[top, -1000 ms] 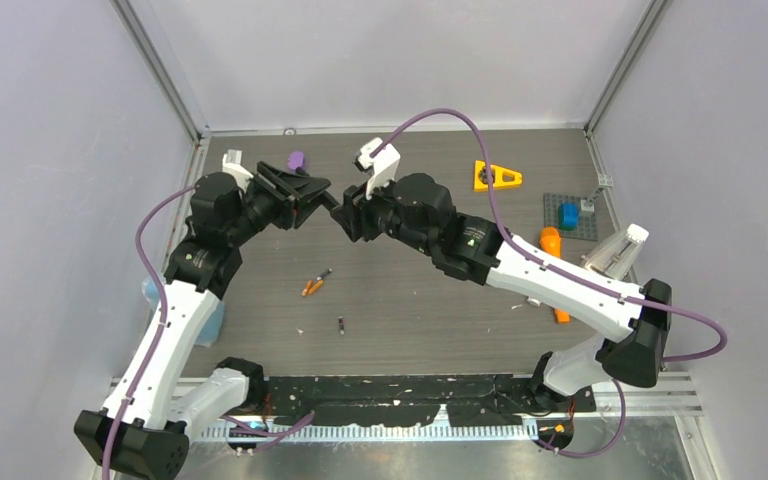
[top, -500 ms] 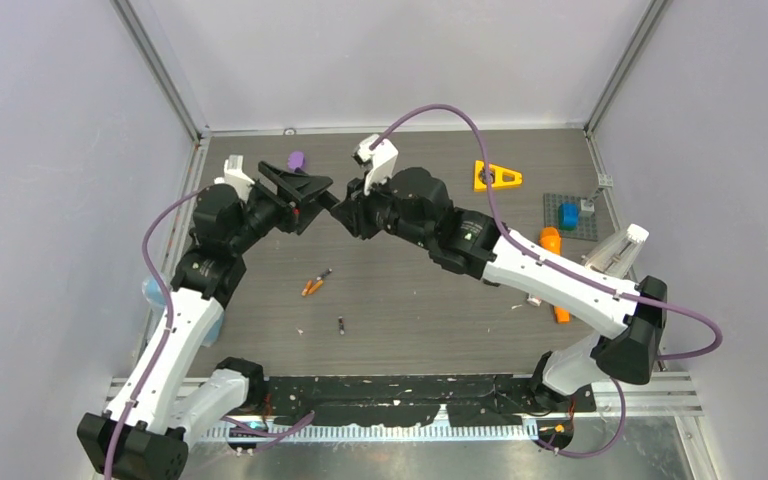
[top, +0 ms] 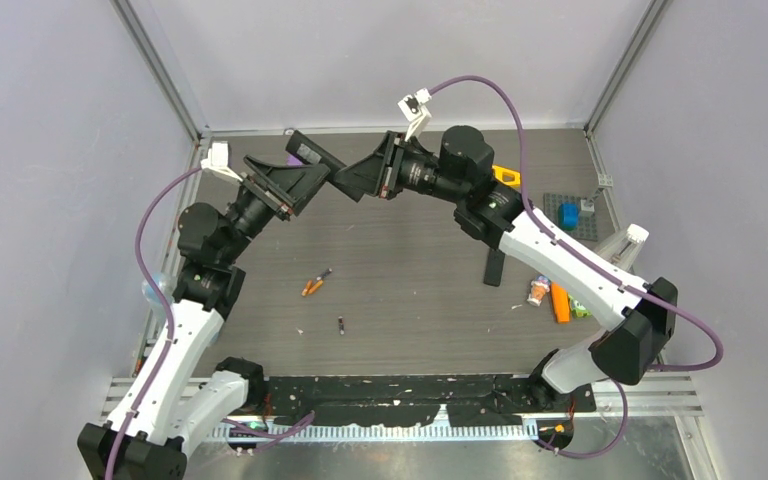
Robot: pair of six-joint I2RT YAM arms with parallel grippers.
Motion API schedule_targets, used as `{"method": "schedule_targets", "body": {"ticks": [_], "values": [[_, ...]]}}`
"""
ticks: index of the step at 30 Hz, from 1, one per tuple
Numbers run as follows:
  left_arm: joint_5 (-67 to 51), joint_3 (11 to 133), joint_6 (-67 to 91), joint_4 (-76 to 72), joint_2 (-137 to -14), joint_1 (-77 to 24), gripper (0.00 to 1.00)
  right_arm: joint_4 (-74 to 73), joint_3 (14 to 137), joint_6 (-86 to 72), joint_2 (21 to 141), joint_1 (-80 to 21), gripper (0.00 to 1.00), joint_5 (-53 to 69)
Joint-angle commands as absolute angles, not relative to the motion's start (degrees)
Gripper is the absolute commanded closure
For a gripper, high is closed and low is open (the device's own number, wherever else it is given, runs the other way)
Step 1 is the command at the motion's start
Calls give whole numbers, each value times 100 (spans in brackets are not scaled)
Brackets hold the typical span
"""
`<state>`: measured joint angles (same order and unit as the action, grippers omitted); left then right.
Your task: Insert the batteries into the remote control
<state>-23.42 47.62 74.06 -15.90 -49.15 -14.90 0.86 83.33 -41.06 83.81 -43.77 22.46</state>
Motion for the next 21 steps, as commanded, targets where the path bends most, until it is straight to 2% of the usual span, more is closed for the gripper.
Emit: {"method": "schedule_targets", "body": {"ticks": [1,7,14,16,21], "values": [[-2554,4785,7206,-2242,-4948,-1494,17,1371,8209,-5307,8165,-4314,82,3258],[-2622,4683,7405,-3320,-5028,-1494,23,1808,8039,-5709,8244,-4304,81,3486],[-2570,4643,7410,-3374,-5027,-1494,47,2058,7901,-5971,8276,-4300,79,3635],[-2569,4638,7403,-3366,-5009,-1494,58,2094,7856,-6032,8278,-4287,79,3643],[-2566,4631,7392,-3347,-4983,-1494,96,2275,7754,-6264,8298,-4250,77,3642]]}}
